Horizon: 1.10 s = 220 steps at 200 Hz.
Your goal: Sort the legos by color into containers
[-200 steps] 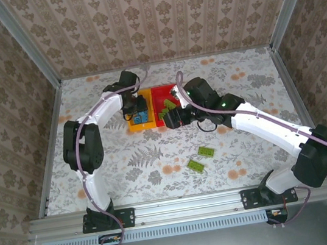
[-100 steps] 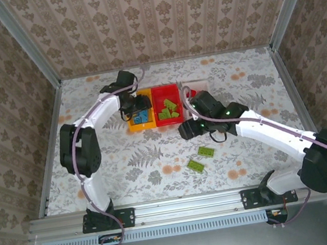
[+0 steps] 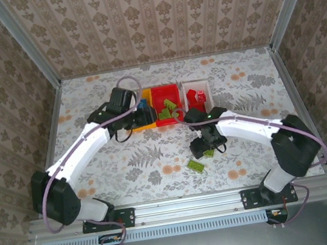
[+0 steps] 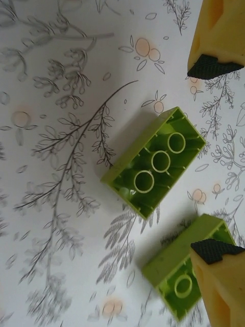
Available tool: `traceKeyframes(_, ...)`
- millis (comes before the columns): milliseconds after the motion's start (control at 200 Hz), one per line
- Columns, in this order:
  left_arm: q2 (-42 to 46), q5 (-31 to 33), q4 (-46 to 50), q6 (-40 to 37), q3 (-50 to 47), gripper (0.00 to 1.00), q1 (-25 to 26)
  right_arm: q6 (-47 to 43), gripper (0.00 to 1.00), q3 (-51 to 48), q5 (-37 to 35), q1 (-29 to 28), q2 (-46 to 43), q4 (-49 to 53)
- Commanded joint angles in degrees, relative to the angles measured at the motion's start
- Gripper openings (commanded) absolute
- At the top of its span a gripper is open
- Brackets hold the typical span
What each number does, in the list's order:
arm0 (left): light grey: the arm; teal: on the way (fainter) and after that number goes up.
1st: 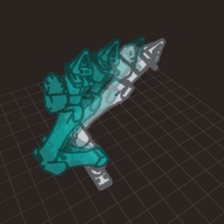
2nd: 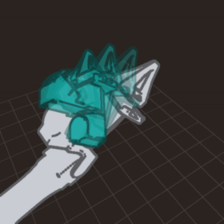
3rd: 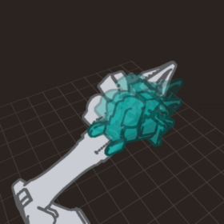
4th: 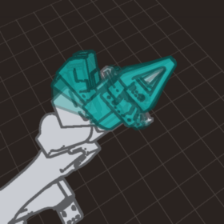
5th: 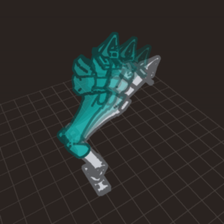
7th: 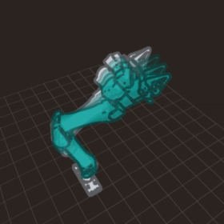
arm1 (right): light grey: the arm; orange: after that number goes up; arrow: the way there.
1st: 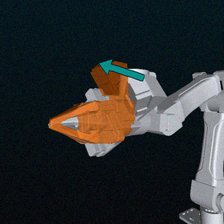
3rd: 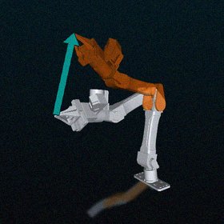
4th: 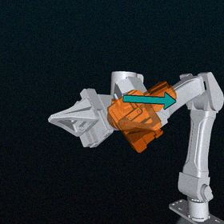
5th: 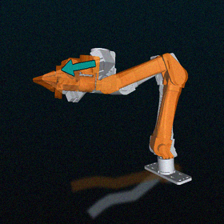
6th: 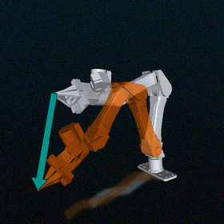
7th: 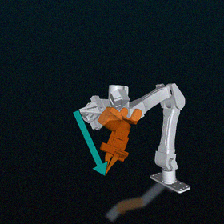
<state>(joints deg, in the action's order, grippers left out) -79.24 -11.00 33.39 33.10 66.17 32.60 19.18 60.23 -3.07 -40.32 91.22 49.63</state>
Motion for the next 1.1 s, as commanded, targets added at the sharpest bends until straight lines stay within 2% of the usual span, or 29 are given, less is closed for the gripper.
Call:
traceKeyframes(0, 4.21, -1.94, -1.30, 0.54, -3.66, 0.71, 0.65, -2.20, 0.86, 2.98, -2.59, -0.36, 3.49, 4.71)
traceKeyframes(205, 7.17, -2.52, -2.09, 2.09, -6.67, 0.72, 3.04, -3.66, 0.87, 4.41, -3.70, -0.20, 8.40, 3.60)
traceKeyframes(340, 7.04, -2.61, -2.99, 2.09, -6.36, 0.72, 4.65, -4.14, 0.83, 4.39, -4.04, 0.43, 10.94, 2.45)
traceKeyframes(545, 6.48, -2.55, -4.27, 2.37, -5.31, 0.72, 6.63, -4.15, 0.63, 3.96, -2.68, 4.03, 11.53, 0.02)
traceKeyframes(685, 6.56, -1.86, -5.42, 3.39, -5.67, 0.71, 7.78, -3.69, 0.47, 2.25, -0.90, 5.48, 11.55, -1.86)
traceKeyframes(810, 6.81, -1.06, -5.70, 3.94, -5.64, 0.71, 8.13, -2.79, 0.37, 1.25, 0.34, 6.03, 11.01, -3.53)
traceKeyframes(970, 8.16, 1.14, -5.17, 3.89, -4.73, 0.71, 8.49, -1.21, 0.29, 3.25, 1.00, 5.99, 8.21, -4.00)
traceKeyframes(1094, 11.57, 7.50, -4.76, 3.05, -4.08, 0.71, 9.69, 1.12, 0.29, 9.01, 2.70, 5.51, 5.86, -4.54)
